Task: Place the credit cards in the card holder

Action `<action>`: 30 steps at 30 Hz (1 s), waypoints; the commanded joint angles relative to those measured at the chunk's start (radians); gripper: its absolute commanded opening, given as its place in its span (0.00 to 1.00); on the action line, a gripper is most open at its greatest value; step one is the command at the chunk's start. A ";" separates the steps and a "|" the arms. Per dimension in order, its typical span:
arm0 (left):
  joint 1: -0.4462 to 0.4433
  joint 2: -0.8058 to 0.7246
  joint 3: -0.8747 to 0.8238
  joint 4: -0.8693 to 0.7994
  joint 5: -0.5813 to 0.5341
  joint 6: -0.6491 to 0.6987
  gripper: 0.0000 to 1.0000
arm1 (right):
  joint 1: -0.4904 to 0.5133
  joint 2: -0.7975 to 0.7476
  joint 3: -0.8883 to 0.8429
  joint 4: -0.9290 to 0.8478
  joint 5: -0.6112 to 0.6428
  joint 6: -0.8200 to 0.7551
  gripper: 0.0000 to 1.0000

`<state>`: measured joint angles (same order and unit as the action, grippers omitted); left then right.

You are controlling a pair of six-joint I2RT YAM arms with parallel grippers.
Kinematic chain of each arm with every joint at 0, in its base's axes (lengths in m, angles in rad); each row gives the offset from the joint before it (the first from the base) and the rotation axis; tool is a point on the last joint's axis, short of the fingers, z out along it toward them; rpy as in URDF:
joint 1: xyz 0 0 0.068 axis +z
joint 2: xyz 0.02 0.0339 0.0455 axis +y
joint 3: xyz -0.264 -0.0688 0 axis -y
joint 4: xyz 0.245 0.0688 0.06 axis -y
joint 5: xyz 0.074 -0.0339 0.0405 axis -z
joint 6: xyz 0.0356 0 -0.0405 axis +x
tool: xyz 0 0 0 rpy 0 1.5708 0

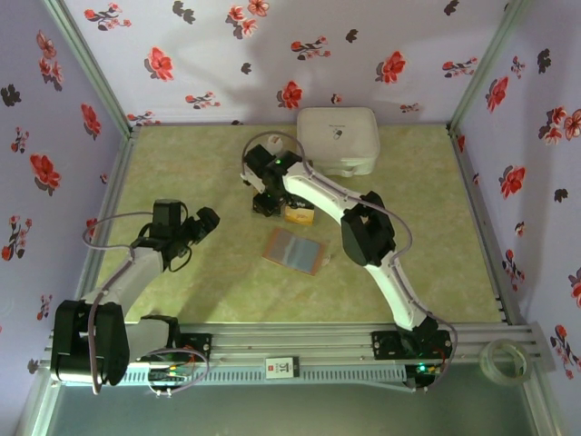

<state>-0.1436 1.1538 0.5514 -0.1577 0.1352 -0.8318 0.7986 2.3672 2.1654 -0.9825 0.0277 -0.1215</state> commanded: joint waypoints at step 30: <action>0.010 -0.002 -0.038 0.050 0.028 -0.040 1.00 | 0.005 0.039 0.018 0.070 -0.034 -0.193 0.15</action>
<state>-0.1436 1.1522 0.5224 -0.1261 0.1501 -0.8585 0.7994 2.3848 2.1704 -0.9298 0.0002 -0.2562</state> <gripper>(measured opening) 0.997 0.161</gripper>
